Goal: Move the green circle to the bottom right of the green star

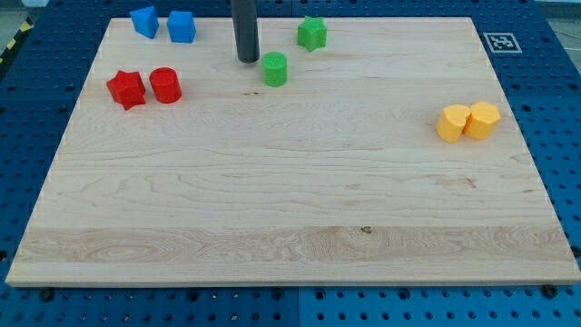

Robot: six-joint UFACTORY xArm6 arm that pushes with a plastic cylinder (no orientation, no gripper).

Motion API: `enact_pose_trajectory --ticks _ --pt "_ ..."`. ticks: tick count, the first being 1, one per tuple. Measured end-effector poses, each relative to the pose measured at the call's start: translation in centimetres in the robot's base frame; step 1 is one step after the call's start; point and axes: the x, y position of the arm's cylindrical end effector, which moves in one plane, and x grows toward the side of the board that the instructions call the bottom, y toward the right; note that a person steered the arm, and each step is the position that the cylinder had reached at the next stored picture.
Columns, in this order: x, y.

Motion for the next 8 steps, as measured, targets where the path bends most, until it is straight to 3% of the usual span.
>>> enact_pose_trajectory --ticks 5,8 --pt "3.2 0.7" --pt "3.7 4.4"
